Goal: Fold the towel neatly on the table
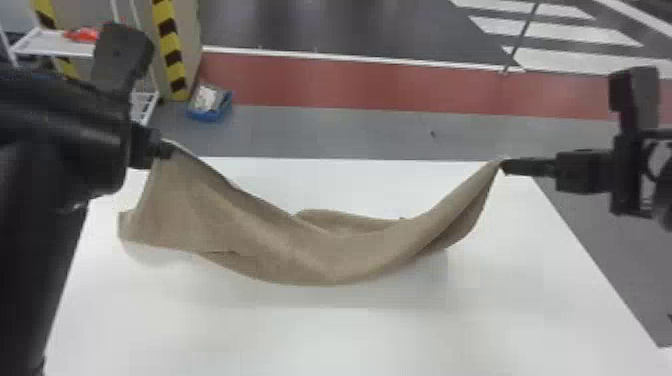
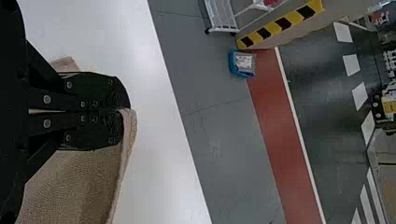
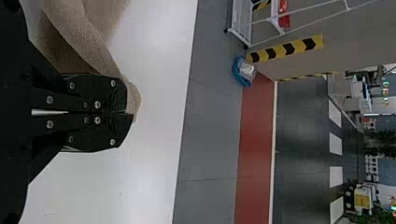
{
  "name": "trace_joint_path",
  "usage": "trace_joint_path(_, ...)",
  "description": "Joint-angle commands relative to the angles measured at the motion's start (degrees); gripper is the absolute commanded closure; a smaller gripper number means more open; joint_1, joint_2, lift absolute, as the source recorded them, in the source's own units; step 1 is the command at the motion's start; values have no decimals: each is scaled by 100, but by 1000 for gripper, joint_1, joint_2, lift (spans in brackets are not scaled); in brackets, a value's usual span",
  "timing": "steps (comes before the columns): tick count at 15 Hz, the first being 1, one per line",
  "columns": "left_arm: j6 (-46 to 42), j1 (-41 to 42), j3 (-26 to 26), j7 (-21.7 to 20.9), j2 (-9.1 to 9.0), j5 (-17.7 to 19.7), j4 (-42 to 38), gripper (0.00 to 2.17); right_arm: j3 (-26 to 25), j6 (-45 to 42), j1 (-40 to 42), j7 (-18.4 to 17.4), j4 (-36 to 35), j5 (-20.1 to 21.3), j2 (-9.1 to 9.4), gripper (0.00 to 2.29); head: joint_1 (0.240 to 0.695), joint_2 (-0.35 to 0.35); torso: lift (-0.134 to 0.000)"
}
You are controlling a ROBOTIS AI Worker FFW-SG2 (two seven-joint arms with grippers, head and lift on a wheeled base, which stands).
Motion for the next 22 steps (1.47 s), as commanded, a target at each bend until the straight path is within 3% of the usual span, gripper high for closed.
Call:
trace_joint_path(1,-360,-975,7,80,-105,264,1171,1413,301,93,-834,-181,747,8,-96,1345,615,-154,-124)
trace_joint_path(4,-1432,-1924,60,195,-386,317,2700,1409,494,128,-1898,-427,1705,78,-105,1349,546,-157,-124)
trace_joint_path(5,-1696,-2258,86,274,-465,317,3175,1409,582,163,-2240,-444,1925,149,-105,1349,498,-165,-124)
trace_joint_path(7,-1836,-2540,262,300,-474,361,3360,1409,591,268,-2636,-471,2057,158,-201,1349,450,-169,-124)
trace_joint_path(9,-1590,-2381,491,159,-421,387,2762,1409,512,567,-2609,-444,1890,-150,-658,1349,392,-173,-124)
trace_joint_path(10,-1274,-1968,605,10,-351,405,2050,1413,283,831,-2196,-392,1415,-493,-922,1349,379,-180,-124)
trace_joint_path(12,-817,-729,798,-166,45,431,442,1409,-499,1024,-729,-321,88,-1108,-1186,1349,373,-194,-124)
trace_joint_path(13,-817,0,957,-166,212,475,-262,1409,-983,1024,142,-216,-501,-1319,-1203,1349,390,-199,-124)
trace_joint_path(14,-834,633,1141,-254,273,528,-771,1413,-1360,936,871,-102,-914,-1451,-1133,1349,419,-198,-124)
trace_joint_path(16,-1133,2004,1616,-271,291,686,-1641,1409,-2116,427,2163,153,-1538,-1671,-667,1349,554,-187,-124)
trace_joint_path(19,-1942,3481,2046,-324,282,809,-2257,1409,-2547,-382,3350,443,-1933,-1908,-114,1349,695,-172,-124)
trace_joint_path(22,-2856,4413,2389,-429,273,844,-2345,1409,-2679,-1525,4202,839,-1925,-1925,282,1349,695,-143,-124)
